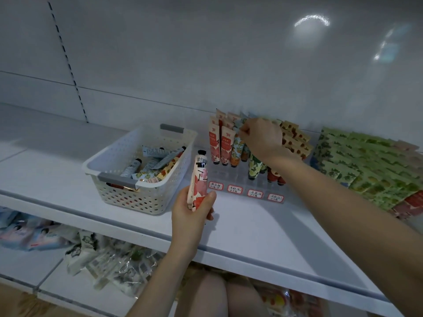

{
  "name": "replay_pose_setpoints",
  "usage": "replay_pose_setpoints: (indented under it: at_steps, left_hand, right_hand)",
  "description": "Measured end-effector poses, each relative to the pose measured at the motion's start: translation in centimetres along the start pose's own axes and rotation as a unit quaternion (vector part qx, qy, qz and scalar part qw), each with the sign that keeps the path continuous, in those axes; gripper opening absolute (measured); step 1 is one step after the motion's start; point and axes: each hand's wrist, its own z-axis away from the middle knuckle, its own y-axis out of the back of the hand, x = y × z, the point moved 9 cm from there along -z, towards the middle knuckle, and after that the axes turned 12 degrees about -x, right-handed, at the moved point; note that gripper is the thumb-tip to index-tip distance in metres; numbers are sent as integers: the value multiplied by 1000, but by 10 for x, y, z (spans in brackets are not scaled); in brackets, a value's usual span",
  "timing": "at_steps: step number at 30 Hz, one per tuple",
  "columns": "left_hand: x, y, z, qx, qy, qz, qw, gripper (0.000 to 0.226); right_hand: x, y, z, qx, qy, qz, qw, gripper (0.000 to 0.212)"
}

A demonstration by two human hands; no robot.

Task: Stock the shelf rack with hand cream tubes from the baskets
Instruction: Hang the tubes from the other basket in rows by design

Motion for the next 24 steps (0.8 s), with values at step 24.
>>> replay_pose_setpoints:
  at_steps: [24]
  left_hand:
    - [2,-2,2,0,0,-7,1000,23]
  right_hand:
    - [3,-2,0,-52,6,-14,999,22]
